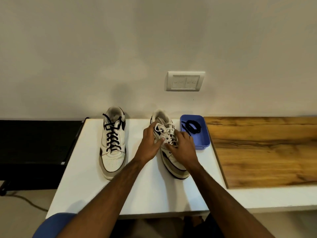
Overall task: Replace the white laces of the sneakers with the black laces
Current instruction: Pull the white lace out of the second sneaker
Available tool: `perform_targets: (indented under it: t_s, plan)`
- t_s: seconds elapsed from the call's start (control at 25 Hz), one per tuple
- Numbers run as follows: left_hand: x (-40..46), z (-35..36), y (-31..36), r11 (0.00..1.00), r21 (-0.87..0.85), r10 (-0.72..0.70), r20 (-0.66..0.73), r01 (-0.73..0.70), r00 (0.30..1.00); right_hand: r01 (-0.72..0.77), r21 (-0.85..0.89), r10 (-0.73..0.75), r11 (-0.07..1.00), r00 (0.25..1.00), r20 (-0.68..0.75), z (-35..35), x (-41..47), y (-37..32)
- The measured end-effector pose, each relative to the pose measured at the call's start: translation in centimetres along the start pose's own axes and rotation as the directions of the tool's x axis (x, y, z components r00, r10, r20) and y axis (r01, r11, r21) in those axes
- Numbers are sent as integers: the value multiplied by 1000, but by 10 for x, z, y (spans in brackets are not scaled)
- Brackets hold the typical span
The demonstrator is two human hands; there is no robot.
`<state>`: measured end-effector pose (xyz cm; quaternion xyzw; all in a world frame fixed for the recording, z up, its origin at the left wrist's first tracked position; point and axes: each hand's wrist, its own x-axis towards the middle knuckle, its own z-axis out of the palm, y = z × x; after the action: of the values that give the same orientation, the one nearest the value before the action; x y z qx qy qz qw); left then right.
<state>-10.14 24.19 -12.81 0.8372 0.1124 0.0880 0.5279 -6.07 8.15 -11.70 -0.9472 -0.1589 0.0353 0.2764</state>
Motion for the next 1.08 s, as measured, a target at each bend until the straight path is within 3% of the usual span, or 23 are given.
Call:
perform_targets:
  t_s: [0.4, 0.68, 0.76, 0.88, 1.0, 1.08]
  plan:
    - [-21, -31, -9, 1000, 12, 11, -21, -11, 1000, -25, 109, 19, 994, 998, 54, 11, -40, -31]
    - [-97, -71, -12, 997, -41, -60, 10, 60, 998, 30, 44, -34, 999, 993, 110, 36, -109, -64]
    - [-111, -83, -12, 999, -12, -51, -2, 51, 999, 28, 105, -49, 994, 980, 195, 35, -116, -65]
    - [-121, -95, -14, 999, 45, 10, -39, -8, 999, -86, 317, -22, 945, 947, 321, 11, -106, -63]
    - [-117, -96, -15, 997, 57, 52, -102, -46, 993, 3, 372, -62, 928, 987, 147, -8, -84, -65]
    - [-113, -95, -9, 1000, -10, 2, -162, -4, 987, 96, 360, -158, 928, 976, 147, -13, -71, -77]
